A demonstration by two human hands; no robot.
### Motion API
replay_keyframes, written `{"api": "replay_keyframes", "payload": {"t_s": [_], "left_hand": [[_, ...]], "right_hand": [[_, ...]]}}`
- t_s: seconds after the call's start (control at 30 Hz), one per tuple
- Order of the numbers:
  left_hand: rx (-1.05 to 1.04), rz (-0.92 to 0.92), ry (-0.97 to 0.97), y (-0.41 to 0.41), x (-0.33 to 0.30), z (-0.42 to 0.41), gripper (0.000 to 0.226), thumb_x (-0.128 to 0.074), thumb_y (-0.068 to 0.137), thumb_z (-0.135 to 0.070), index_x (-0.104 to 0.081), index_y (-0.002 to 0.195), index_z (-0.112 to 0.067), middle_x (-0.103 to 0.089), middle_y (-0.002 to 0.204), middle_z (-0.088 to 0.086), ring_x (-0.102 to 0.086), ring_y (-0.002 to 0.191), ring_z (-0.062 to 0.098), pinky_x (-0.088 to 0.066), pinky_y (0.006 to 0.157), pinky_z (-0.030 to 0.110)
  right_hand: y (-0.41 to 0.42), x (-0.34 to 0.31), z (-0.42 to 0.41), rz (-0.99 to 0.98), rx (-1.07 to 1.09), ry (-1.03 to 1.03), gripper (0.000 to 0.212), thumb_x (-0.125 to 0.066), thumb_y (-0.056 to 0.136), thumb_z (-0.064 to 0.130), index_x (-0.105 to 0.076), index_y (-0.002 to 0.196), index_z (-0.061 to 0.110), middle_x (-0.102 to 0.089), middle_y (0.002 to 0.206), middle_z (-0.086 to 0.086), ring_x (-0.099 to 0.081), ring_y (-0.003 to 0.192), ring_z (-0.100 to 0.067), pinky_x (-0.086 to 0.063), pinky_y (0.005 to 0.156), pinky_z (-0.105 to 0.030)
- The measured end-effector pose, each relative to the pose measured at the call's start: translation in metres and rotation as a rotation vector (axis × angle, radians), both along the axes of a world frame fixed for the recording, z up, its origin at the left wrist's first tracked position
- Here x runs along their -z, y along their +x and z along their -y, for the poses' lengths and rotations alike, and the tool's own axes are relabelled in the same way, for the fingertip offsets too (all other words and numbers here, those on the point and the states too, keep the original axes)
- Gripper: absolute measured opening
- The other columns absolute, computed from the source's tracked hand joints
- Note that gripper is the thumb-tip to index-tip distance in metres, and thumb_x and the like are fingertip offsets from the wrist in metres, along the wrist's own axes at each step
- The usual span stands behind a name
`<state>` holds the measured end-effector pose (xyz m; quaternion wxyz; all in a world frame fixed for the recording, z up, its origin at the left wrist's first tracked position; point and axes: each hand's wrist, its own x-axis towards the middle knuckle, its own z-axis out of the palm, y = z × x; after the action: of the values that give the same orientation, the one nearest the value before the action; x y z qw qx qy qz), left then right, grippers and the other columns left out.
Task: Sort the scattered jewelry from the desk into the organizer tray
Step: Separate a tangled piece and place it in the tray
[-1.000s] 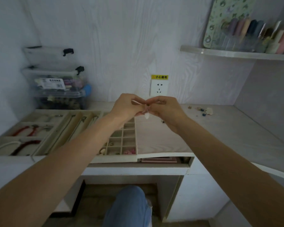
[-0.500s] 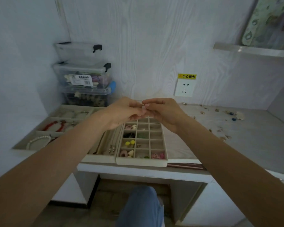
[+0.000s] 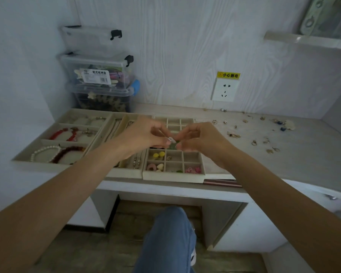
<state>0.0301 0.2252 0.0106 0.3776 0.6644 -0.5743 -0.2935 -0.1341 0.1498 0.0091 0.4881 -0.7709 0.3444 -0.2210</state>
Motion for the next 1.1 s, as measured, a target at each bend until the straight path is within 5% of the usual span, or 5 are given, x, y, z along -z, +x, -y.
{"api": "replay_keyframes", "payload": {"t_s": [0.23,0.37,0.5,0.8,1.1], "left_hand": [[0.065,0.063,0.024,-0.009,0.014,-0.013,0.013,-0.072,0.079,-0.018,-0.074,0.092,-0.019,-0.073,0.09,-0.007,-0.062,0.092,-0.001,-0.041,0.075,0.003],[0.08,0.206,0.017,-0.01,0.015,-0.016,0.014,-0.074,0.078,-0.02,-0.075,0.091,-0.018,-0.072,0.082,-0.007,-0.067,0.079,0.004,-0.052,0.083,0.019],[0.12,0.342,0.02,-0.013,0.015,-0.015,0.014,-0.076,0.077,-0.02,-0.074,0.09,-0.016,-0.07,0.083,-0.007,-0.064,0.08,0.005,-0.05,0.079,0.021],[0.134,0.529,-0.012,-0.013,0.017,-0.016,0.013,-0.065,0.086,-0.016,-0.071,0.098,-0.016,-0.061,0.088,-0.009,-0.05,0.07,-0.008,-0.037,0.059,0.001],[0.187,0.674,-0.043,-0.016,0.017,-0.031,0.027,-0.052,0.092,-0.014,-0.071,0.106,-0.027,-0.045,0.101,-0.008,-0.047,0.093,0.006,-0.038,0.08,0.019]], "right_hand": [[-0.005,0.005,-0.01,-0.227,-0.048,-0.246,0.015,-0.075,0.073,0.002,-0.072,0.077,0.017,-0.07,0.08,0.001,-0.066,0.08,-0.012,-0.053,0.083,-0.027],[-0.005,0.0,-0.014,-0.321,-0.082,-0.31,0.014,-0.074,0.074,0.005,-0.073,0.081,0.017,-0.072,0.079,0.002,-0.064,0.075,-0.004,-0.049,0.076,-0.015],[-0.003,-0.001,-0.019,-0.399,-0.131,-0.348,0.014,-0.076,0.072,0.006,-0.073,0.083,0.014,-0.074,0.086,-0.005,-0.069,0.084,-0.017,-0.055,0.084,-0.032],[0.0,0.0,-0.025,-0.495,-0.145,-0.436,0.016,-0.071,0.076,0.003,-0.074,0.091,0.01,-0.073,0.093,-0.006,-0.067,0.087,-0.014,-0.04,0.063,-0.002],[0.001,-0.001,-0.029,-0.526,-0.146,-0.484,0.014,-0.067,0.079,0.001,-0.073,0.09,0.007,-0.072,0.095,-0.007,-0.057,0.075,-0.006,-0.036,0.054,0.005]]}}
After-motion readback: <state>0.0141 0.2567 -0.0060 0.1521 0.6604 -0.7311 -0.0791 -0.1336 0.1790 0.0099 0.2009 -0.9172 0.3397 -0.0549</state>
